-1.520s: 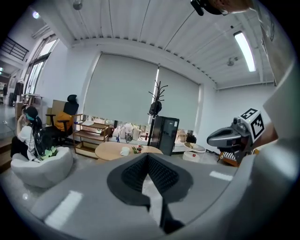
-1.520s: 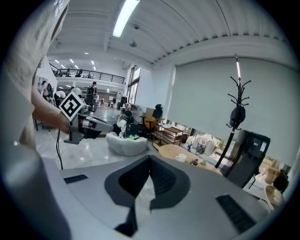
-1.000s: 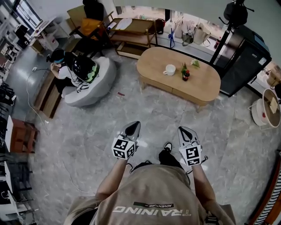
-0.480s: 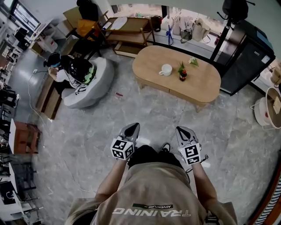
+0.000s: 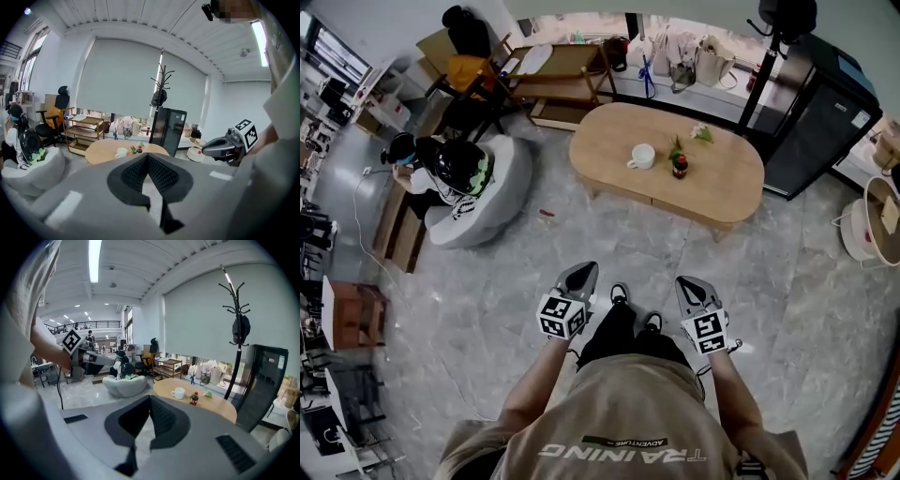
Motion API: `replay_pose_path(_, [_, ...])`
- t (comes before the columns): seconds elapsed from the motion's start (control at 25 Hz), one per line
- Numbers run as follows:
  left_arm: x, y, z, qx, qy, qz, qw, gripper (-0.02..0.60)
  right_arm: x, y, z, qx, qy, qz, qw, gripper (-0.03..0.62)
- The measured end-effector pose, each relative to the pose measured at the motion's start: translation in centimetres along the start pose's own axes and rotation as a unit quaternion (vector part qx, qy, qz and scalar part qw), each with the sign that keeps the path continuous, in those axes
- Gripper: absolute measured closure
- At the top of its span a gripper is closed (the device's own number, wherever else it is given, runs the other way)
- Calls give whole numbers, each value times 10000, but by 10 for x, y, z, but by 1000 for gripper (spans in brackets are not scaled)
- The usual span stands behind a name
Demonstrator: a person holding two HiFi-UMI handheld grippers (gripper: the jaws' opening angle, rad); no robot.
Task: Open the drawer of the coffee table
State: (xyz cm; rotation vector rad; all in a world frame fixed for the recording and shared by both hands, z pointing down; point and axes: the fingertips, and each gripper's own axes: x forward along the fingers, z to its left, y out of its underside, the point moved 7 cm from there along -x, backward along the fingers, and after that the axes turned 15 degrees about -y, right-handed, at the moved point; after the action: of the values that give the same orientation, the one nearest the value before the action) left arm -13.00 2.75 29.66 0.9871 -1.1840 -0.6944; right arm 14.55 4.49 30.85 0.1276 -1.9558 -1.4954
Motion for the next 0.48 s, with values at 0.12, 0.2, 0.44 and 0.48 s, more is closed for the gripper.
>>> replay_pose_path(0.12, [23,-19,12,76,-146,-113,9998,584,12,-14,-24,5,102,-168,9998,589])
replay_pose_path(0.2, [40,-34,23,50,-278,-248,9993,584,23,-29,-42,-104,173,-264,9994,589])
replay_pose_path(0.44, [73,-69,47,25,-475,-616,9970,584,52,-86,-78,-258,376,-799,9958,589])
replay_pose_path(0.48, [77,-73,50,55,-470,-661,9967,584,56,-92,-83,-283,383,-842,9953,589])
